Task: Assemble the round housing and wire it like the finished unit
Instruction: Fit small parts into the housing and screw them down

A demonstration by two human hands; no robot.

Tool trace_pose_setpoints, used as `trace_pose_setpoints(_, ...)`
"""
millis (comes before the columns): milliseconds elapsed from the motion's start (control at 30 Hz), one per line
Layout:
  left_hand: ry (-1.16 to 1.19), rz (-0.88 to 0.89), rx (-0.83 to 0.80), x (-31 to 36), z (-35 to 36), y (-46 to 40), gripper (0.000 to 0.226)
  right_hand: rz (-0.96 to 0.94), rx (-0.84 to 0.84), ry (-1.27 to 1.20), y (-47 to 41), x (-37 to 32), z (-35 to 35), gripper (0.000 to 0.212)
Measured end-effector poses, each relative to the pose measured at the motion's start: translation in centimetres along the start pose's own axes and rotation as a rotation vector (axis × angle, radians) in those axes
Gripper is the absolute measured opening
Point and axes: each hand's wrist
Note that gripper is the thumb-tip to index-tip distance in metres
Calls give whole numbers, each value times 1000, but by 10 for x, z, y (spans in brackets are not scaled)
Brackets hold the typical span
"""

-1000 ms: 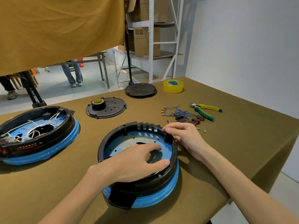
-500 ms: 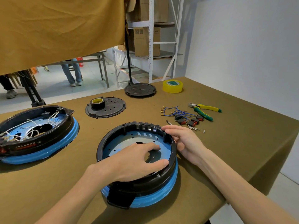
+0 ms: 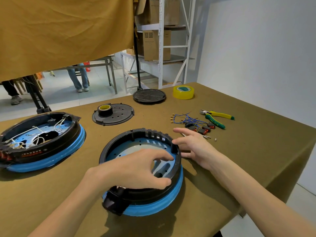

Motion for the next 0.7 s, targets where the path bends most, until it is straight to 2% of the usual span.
trace_pose_setpoints(100,-55,10,-60,-16,-21,16,66,129,-104,125,-1,-5,-5,58)
trace_pose_setpoints(200,-40,-62,-52,-33,-31,30,72,127,-92,269,-3,-4,-1,68)
trace_pose_setpoints(267,-18,-103,59,-31,-22,28,67,94,-64,309,-5,-4,3,77)
trace_pose_setpoints(367,-16,-87,341,-11,9,9,59,89,-53,279,-7,-3,4,86)
trace_pose_setpoints(500,-305,-70,598,0,53,-18,59,139,2,205,-2,4,0,89)
trace_pose_setpoints(567,-380,-83,695,-4,62,-25,59,158,19,198,1,7,-3,81)
trace_pose_setpoints(700,-277,-50,772,-11,61,-24,65,152,16,210,5,9,-4,78)
Point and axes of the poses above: each hand's wrist, its own y-axis away from the middle knuckle, its own z-axis out of the palm, x = y × z, and after that the axes turned 5 degrees about -y, right-handed
